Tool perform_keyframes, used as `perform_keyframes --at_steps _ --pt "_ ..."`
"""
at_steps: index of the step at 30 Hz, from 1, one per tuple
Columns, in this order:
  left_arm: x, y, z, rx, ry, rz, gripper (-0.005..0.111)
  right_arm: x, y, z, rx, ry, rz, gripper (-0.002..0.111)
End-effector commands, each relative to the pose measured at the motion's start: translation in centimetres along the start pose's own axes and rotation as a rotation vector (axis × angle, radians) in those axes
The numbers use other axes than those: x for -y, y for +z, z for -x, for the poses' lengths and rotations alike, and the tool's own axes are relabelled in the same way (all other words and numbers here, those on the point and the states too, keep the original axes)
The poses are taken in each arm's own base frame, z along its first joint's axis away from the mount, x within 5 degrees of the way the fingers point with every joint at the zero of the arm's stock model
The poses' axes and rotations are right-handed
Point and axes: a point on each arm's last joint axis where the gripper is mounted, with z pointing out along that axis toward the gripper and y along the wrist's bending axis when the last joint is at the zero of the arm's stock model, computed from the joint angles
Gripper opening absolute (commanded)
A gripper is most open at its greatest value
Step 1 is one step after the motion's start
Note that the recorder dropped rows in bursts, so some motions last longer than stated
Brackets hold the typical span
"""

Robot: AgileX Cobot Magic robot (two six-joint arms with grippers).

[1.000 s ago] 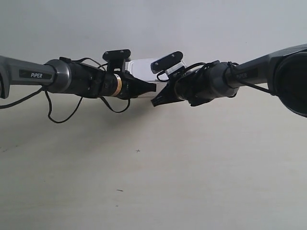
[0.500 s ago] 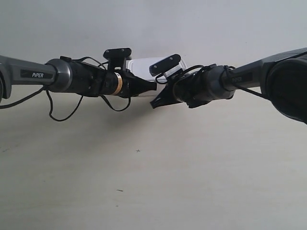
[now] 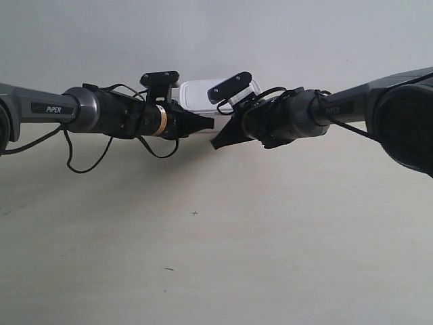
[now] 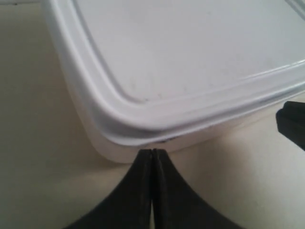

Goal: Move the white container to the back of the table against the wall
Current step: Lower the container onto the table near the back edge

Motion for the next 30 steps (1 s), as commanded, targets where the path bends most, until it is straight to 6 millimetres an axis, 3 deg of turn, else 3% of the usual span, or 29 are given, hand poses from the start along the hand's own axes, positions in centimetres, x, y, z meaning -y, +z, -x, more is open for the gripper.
perform_keyframes --at_steps 1,30 --pt "-0.3 0.3 0.2 0.009 -0.010 -0.005 0.000 0.3 0.0 0.2 0.008 -0.027 -0.004 0.000" --pt "-0.2 0.1 2.2 0.062 0.036 -0.027 0.000 0.4 0.4 1.3 0.045 -0.029 0.012 0.000"
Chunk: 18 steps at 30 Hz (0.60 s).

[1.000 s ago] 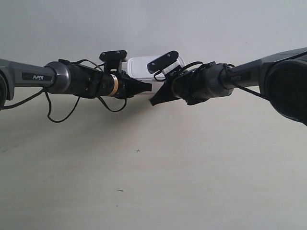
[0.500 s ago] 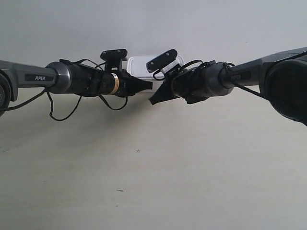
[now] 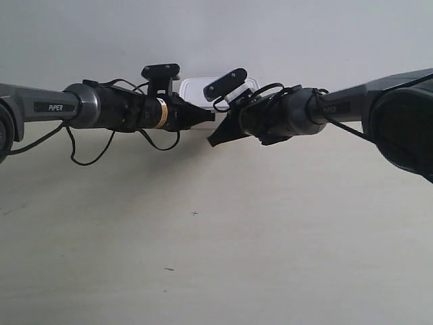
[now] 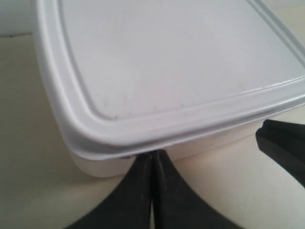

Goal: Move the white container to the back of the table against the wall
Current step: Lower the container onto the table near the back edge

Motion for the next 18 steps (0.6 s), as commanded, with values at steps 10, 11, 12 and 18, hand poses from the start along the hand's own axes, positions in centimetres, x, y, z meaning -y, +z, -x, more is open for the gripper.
perform_keyframes --at_steps 10,11,12,18 --pt "-0.3 -0.2 0.7 0.016 0.023 0.003 0.000 0.0 1.1 0.3 0.023 -0.008 0.011 0.000" --pt "-0.4 -0.2 0.7 0.019 0.023 0.013 0.000 0.0 1.2 0.3 0.027 -0.007 0.015 0.000" --pt "-0.4 -0.2 0.7 0.020 0.023 0.017 0.000 -0.2 1.2 0.6 0.037 -0.012 0.034 0.000" --pt "-0.4 -0.2 0.7 0.019 0.027 0.015 0.000 -0.3 1.6 1.1 0.058 -0.010 0.047 0.000"
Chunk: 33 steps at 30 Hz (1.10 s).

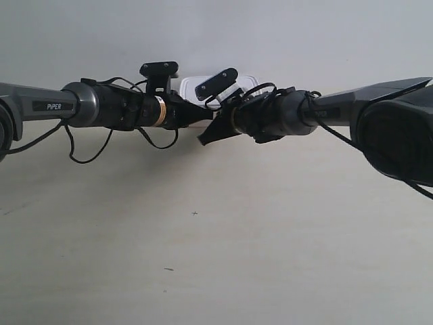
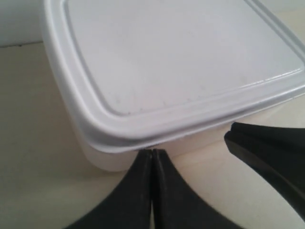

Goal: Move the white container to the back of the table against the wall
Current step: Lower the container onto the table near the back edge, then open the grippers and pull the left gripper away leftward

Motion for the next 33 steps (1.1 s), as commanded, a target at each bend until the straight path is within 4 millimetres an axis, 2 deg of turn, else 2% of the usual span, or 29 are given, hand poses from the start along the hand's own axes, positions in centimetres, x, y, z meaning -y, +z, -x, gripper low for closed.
perform_keyframes --at_steps 1,8,16,20,27,33 --pt "-0.1 -0.2 0.5 0.013 0.013 0.006 0.000 0.4 0.3 0.1 0.008 -0.006 -0.010 0.000" --pt "-0.1 -1.5 0.5 0.000 0.013 0.032 0.000 0.3 0.9 0.0 0.013 -0.005 -0.008 0.000" --pt "0.4 -5.7 1.0 -0.017 0.002 0.074 0.000 0.2 1.0 0.3 0.026 -0.003 -0.002 0.000" --pt "0.6 -8.6 0.8 -0.035 -0.009 0.096 0.000 0.1 1.0 0.6 0.037 -0.010 0.017 0.000" --pt "1.8 -15.1 1.2 -0.019 -0.046 0.093 0.000 0.1 1.0 1.0 0.052 -0.003 0.036 0.000" --pt "2.9 -19.8 0.5 -0.009 -0.106 0.071 0.000 0.2 1.0 1.0 0.051 -0.006 0.035 0.000"
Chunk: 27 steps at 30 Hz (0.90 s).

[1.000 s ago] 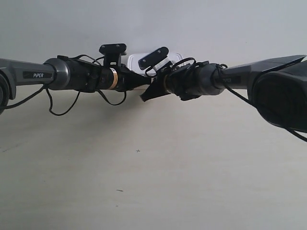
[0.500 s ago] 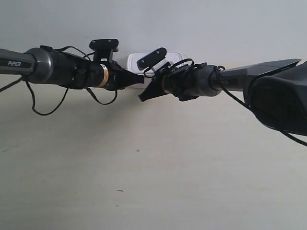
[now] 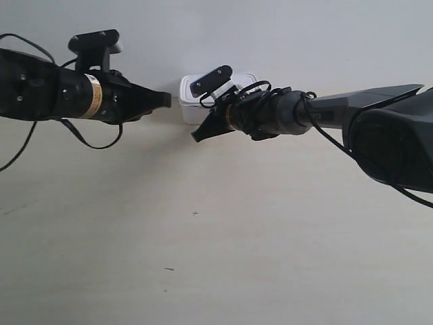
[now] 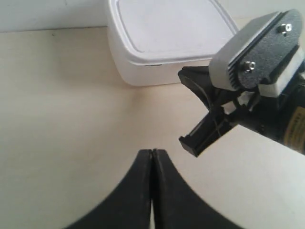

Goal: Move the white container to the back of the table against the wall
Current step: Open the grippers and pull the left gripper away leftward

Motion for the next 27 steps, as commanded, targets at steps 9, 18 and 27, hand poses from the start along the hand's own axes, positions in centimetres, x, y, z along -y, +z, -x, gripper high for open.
perform_keyframes --at_steps 9,18,27 --pt "3.3 -8.5 -3.6 -0.001 0.017 -0.061 0.000 0.9 0.4 0.4 0.026 0.010 0.018 0.000" --pt "3.5 -12.6 -4.8 0.066 0.057 0.012 0.000 0.8 0.4 0.3 0.024 0.010 0.021 0.000" --pt "1.7 -15.0 -6.9 0.080 0.032 0.109 0.000 0.6 0.1 -0.8 -0.019 0.005 0.009 0.000"
